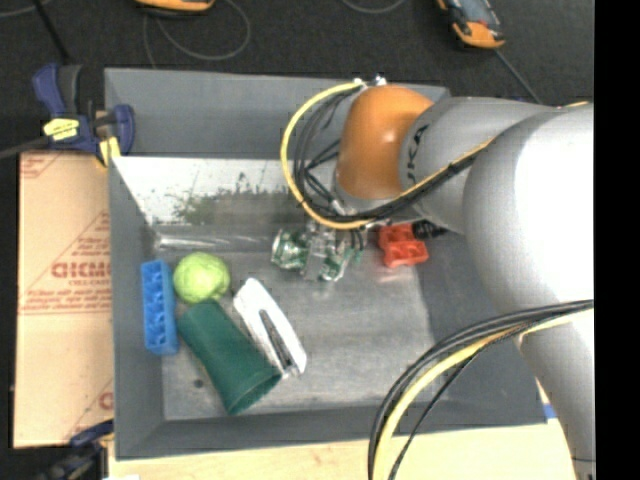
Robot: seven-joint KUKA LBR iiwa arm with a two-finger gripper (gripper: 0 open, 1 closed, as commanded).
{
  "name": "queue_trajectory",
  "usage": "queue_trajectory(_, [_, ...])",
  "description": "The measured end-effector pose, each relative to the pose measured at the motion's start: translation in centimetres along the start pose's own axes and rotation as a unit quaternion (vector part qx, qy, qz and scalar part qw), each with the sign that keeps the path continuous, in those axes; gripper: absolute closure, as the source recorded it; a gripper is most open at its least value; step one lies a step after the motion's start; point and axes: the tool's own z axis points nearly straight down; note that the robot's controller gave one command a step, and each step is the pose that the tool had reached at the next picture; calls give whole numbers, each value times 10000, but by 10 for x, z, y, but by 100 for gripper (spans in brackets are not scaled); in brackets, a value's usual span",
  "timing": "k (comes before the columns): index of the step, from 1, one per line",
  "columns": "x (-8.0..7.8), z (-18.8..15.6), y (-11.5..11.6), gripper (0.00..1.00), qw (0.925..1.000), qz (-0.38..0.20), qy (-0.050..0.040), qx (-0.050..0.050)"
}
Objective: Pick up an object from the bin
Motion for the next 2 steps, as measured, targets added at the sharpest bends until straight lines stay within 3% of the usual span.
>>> queue_trajectory(1, [-2,-11,-1,100,10000,-5,27,14])
queue_trajectory(2, [-3,-64,-1,100,10000,-18,30,10])
